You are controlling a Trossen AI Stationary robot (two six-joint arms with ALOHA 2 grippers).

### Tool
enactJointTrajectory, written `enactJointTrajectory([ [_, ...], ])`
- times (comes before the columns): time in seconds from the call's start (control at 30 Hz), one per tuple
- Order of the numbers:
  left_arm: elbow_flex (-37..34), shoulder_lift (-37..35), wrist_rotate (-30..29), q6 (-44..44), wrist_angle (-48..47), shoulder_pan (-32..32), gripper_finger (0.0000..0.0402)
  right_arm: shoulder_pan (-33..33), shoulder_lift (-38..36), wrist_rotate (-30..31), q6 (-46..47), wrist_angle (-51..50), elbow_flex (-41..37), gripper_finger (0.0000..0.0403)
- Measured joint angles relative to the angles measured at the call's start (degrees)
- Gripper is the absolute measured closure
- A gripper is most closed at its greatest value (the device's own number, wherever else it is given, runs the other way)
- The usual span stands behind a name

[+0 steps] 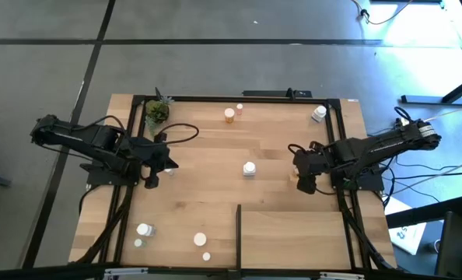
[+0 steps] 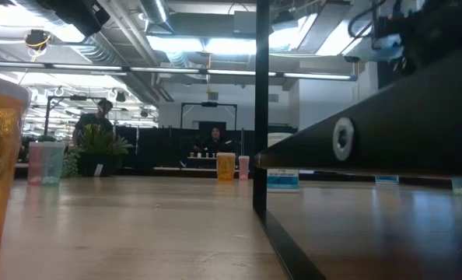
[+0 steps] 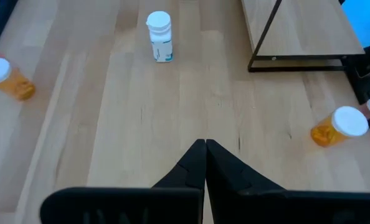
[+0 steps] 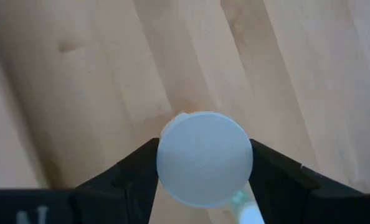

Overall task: Pick and place medicine bottles onto shelf by color
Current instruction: Put the middle orange pill bottle on the shelf

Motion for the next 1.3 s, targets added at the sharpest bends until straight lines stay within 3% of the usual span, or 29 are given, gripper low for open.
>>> enactJointTrajectory([
  [0.67,0.0,0.2,1.3,1.5,14.3,-4.7,0.0401,23.1,3.4,-6.1,17.1,-5.2,10.7,0.0184],
  [0.87,0.0,2.7,1.5,1.5,20.6,-8.5,0.0401,31.2,7.0,-4.2,20.1,-4.9,14.4,0.0184],
  [1.3,0.0,9.5,1.6,1.5,23.7,-15.1,0.0401,44.7,18.6,-4.1,36.5,-1.9,19.1,0.0184],
])
